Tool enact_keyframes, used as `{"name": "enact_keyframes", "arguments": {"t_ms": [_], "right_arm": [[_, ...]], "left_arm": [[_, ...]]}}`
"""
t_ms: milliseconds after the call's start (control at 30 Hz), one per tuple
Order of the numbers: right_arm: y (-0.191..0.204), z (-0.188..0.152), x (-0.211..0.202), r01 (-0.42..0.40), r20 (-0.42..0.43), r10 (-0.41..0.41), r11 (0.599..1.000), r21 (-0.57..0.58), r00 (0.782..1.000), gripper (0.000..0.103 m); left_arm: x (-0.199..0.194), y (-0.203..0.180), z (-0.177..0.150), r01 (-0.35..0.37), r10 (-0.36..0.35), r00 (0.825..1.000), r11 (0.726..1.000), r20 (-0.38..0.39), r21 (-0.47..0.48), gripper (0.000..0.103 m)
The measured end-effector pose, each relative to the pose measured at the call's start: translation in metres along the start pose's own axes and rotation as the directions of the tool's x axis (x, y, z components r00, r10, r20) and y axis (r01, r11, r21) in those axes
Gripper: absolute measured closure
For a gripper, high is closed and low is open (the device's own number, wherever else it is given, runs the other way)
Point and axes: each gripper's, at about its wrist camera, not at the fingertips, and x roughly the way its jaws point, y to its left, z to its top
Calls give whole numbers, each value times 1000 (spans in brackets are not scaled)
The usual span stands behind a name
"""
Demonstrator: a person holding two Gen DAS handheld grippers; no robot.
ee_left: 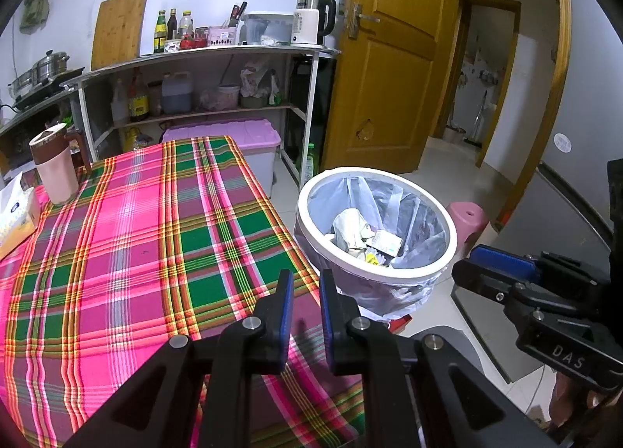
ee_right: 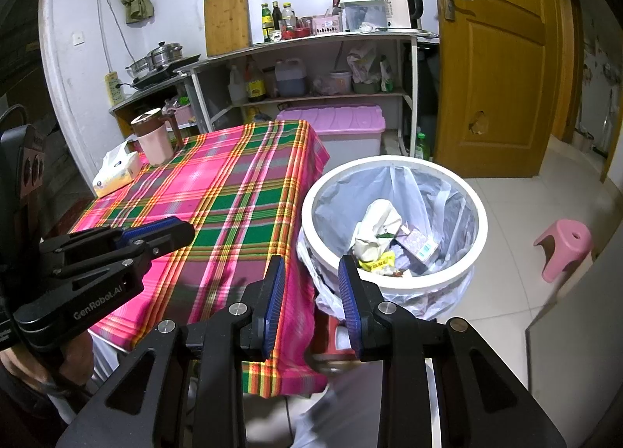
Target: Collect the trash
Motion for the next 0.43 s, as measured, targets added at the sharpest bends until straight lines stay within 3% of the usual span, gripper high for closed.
{"name": "enact_keyframes", "arguments": {"t_ms": [433], "right_arm": [[-1,-2,0,0,-3,1,1000,2,1000,74]], "left_arm": [[1,-7,-2,-7,7,1000,1000,9,20,90]]}}
